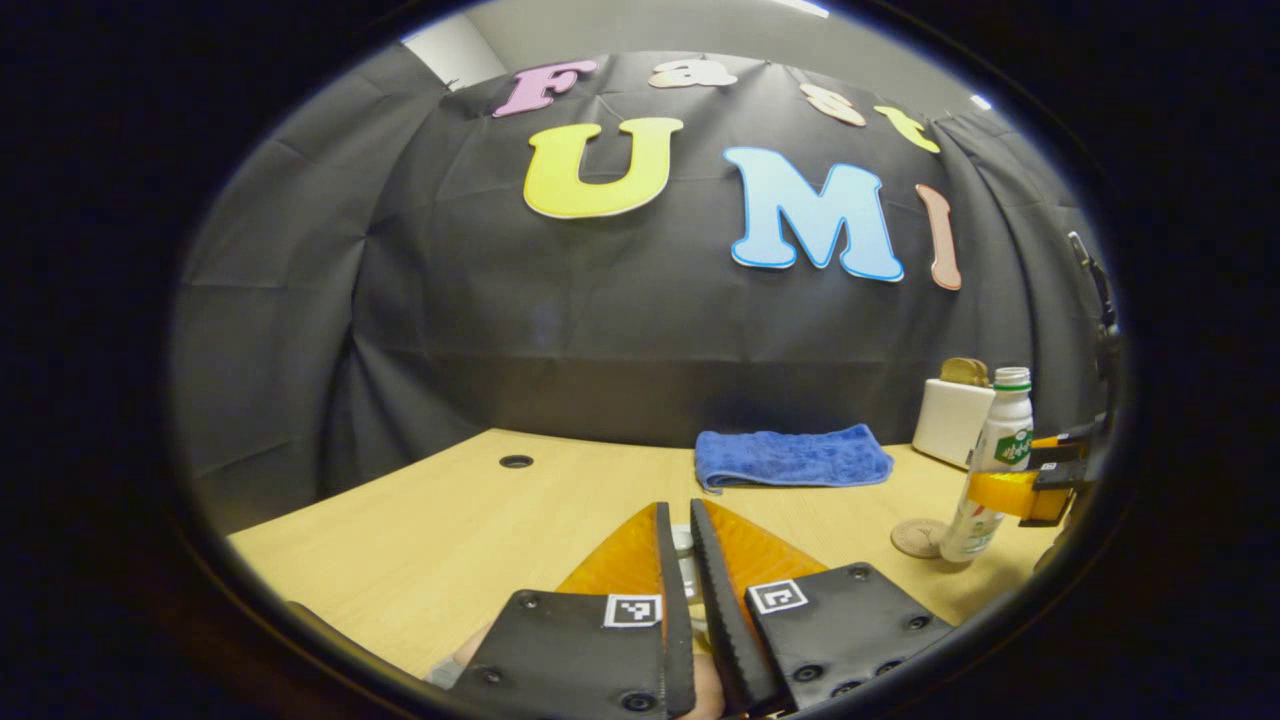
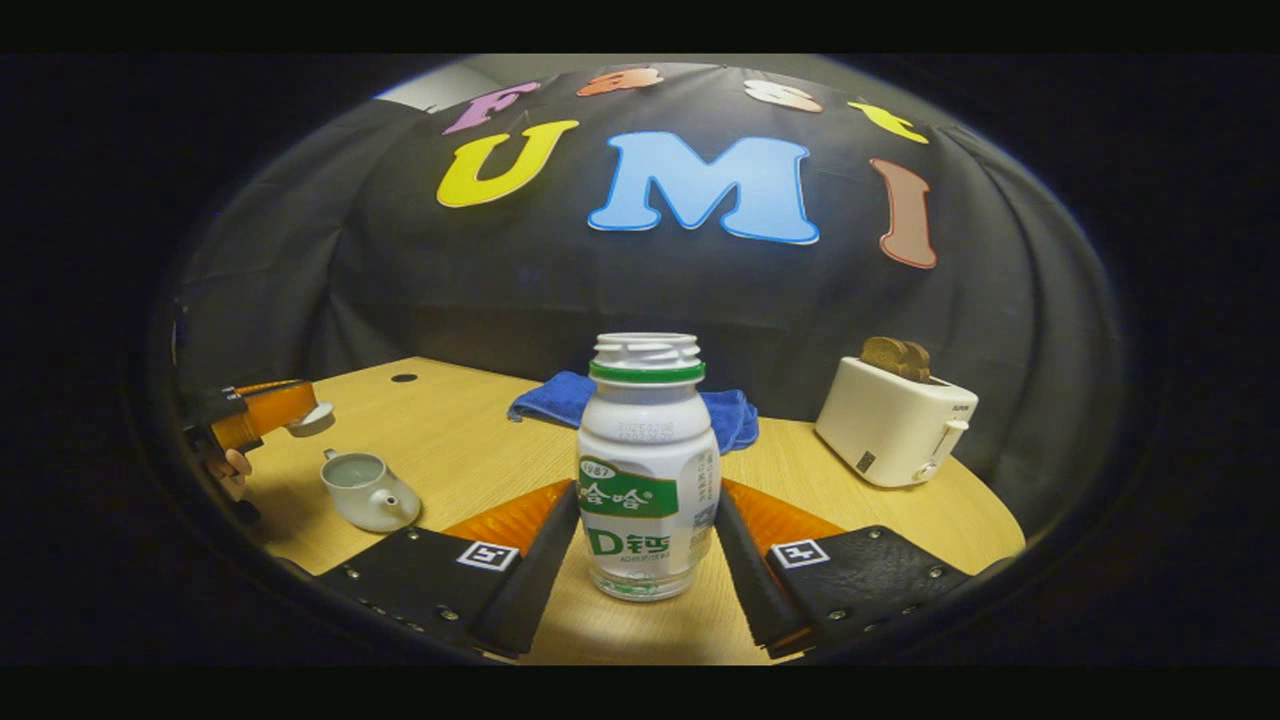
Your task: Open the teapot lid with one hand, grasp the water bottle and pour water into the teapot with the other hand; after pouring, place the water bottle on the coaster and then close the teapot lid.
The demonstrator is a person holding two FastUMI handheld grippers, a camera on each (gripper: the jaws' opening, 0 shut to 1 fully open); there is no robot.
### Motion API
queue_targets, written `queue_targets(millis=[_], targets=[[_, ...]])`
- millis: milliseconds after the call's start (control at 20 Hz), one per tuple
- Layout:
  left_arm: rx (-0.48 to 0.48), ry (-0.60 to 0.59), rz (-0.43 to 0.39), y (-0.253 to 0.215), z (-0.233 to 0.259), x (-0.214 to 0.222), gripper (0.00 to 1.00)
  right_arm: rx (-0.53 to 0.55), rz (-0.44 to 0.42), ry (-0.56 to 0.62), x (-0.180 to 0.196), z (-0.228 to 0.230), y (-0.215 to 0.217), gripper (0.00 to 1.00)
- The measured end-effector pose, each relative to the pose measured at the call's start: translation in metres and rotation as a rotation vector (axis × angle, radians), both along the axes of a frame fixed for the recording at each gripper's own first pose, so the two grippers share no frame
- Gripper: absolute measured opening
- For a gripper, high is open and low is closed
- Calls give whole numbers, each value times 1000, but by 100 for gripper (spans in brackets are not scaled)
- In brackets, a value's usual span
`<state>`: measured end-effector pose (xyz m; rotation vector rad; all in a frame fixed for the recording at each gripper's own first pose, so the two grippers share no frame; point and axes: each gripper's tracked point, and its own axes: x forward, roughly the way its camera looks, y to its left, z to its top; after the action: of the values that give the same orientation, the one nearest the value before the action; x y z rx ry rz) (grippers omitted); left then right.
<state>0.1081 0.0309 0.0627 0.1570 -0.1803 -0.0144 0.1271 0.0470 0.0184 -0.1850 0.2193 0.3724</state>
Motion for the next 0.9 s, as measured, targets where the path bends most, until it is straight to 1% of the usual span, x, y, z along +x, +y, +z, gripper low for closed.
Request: queue_targets(millis=[300,500,650,700,750,800,850,900], targets=[[14,5,-41,-25,-5,-1,18,2,-4,10,2,-3,-3,77],[18,15,-85,-49,-16,-2,18,-1,1,10,1,-1,-5,77],[40,33,-98,-60,-27,0,18,1,3,9,0,0,-8,77],[49,37,-97,-62,-29,1,64,0,3,7,0,0,-9,77],[53,42,-98,-63,-33,2,0,-3,1,6,1,1,-10,77],[55,46,-98,-64,-34,3,0,-2,1,5,0,0,-12,77],[55,51,-98,-64,-37,4,18,-2,2,7,1,0,-12,77],[56,56,-95,-64,-37,5,18,-1,3,10,0,-1,-12,77]])
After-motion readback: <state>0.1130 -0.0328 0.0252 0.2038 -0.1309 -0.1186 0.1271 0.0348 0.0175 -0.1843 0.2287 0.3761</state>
